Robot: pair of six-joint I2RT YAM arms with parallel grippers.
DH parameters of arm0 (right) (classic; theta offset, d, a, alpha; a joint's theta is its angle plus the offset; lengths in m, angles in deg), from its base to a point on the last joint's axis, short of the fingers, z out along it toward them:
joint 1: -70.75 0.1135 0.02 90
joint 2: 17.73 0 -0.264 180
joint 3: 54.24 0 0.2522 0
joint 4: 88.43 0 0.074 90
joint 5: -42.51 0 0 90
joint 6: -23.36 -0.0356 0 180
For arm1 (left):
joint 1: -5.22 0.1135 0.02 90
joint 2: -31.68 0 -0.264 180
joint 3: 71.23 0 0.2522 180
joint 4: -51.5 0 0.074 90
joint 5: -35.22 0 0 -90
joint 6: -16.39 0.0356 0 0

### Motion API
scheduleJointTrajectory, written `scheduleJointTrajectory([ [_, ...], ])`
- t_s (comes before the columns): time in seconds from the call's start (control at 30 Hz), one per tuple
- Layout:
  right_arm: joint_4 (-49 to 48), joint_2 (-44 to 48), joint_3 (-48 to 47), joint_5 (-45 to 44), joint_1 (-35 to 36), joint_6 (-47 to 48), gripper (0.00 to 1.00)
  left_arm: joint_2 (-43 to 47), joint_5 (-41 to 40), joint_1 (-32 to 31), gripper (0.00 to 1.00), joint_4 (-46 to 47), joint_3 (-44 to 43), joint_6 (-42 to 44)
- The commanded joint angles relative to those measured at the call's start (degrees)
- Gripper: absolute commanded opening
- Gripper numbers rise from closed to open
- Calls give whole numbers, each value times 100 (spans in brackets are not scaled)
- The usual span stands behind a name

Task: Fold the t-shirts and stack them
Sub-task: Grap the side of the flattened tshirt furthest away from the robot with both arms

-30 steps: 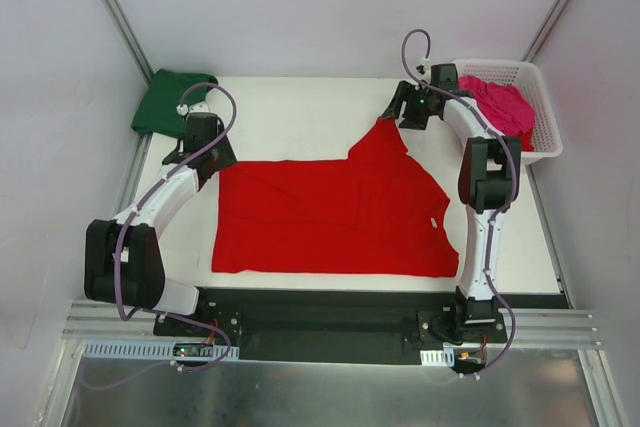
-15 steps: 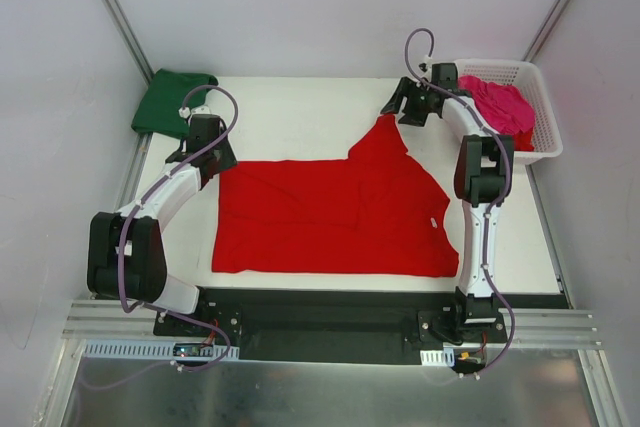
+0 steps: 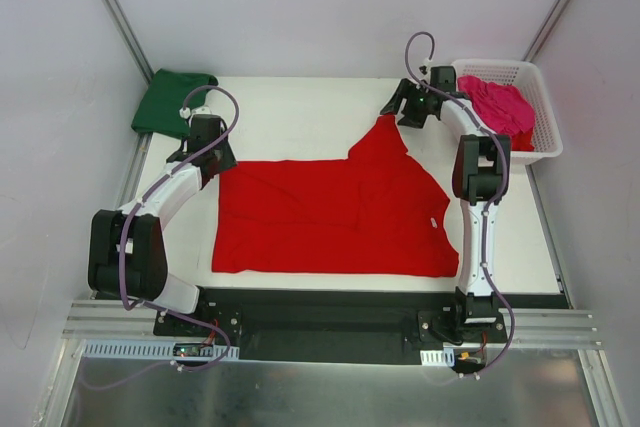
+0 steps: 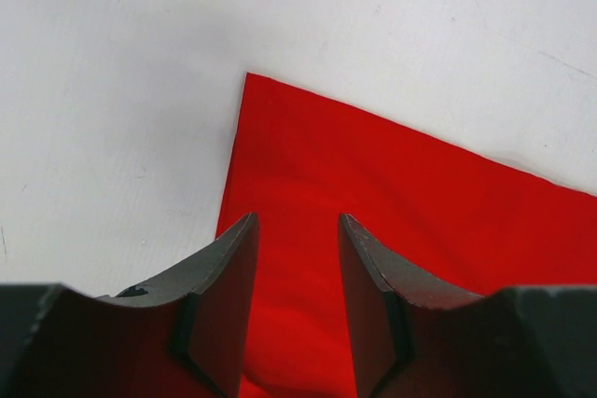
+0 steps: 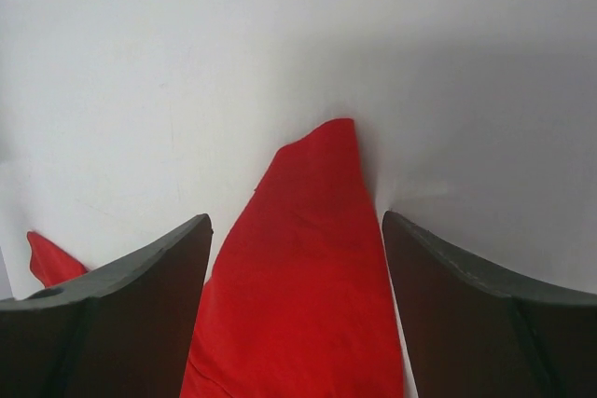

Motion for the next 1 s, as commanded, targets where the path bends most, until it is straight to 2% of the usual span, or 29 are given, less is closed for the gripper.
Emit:
scheduleJointTrajectory([
  [0.0, -178, -65, -260, 25, -10, -122, 78, 25, -121, 78, 39, 162, -19, -49],
  [0.33, -152, -223, -374, 60, -10, -131, 79, -46, -147, 78, 38, 180, -2, -48],
  [0.47, -152, -258, -383, 95, -10, -149, 72, -54, -174, 78, 38, 188, 16, -31],
  [0.6, -152, -259, -357, 148, -10, -140, 57, -54, -226, 78, 38, 188, 16, -22],
  [0.67, -152, -250, -322, 174, -10, -122, 52, -46, -262, 78, 39, 180, 16, -13],
  [0.77, -161, -232, -278, 183, -10, -113, 37, -28, -323, 87, 41, 180, 42, -5],
  [0.8, -169, -223, -252, 183, -19, -113, 29, -28, -332, 96, 42, 188, 43, 13],
  [0.87, -196, -215, -216, 183, -19, -122, 19, -45, -341, 122, 47, 180, 34, 39],
  [0.9, -205, -215, -207, 192, -19, -131, 10, -63, -341, 131, 50, 188, 16, 65],
  [0.97, -205, -215, -207, 201, -19, -131, 3, -203, -289, 236, 57, 153, -89, 109],
])
